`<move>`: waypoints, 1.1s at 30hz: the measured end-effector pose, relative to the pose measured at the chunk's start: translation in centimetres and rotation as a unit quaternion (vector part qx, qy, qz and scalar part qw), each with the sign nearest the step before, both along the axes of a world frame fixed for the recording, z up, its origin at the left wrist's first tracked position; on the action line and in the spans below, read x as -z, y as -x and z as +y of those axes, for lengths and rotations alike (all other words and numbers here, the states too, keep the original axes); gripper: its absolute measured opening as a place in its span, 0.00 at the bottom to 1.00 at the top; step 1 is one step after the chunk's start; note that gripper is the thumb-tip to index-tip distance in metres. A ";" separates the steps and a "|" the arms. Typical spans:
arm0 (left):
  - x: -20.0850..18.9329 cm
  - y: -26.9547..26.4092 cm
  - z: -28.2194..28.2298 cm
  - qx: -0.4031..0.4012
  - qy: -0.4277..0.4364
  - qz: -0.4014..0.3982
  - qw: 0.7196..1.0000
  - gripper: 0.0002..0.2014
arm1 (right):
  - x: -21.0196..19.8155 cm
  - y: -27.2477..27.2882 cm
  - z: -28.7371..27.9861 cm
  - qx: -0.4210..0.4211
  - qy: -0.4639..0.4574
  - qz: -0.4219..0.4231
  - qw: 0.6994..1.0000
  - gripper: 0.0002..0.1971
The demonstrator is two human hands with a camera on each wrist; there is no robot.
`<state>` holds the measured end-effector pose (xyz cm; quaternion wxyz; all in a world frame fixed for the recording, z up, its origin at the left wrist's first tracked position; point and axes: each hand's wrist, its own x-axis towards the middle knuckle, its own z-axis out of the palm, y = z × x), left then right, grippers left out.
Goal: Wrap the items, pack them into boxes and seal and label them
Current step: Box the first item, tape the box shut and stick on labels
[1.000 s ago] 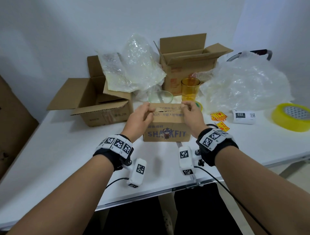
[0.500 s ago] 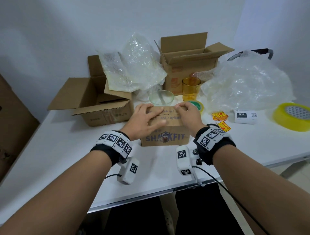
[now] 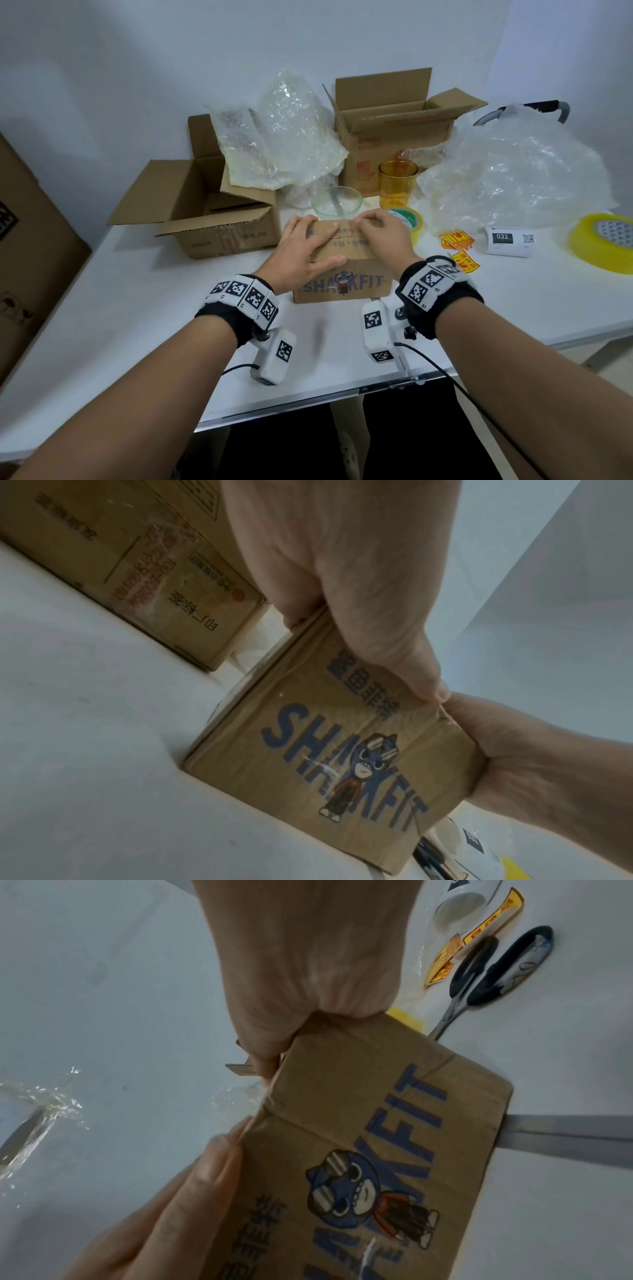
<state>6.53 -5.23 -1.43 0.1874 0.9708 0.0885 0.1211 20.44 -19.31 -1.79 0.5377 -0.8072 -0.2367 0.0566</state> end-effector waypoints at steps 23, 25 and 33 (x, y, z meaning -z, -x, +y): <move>-1.6 -1.6 2.2 -0.002 -0.036 0.077 0.996 0.40 | -0.4 -5.9 -2.4 0.082 0.091 0.040 0.992 0.18; -1.4 -1.8 2.4 0.000 -0.033 0.071 0.997 0.41 | 0.0 -6.6 -2.1 0.066 0.146 0.022 0.987 0.19; -1.0 -2.1 3.2 0.011 -0.046 0.050 0.998 0.40 | 1.9 -7.6 0.3 -0.009 0.299 -0.012 0.954 0.21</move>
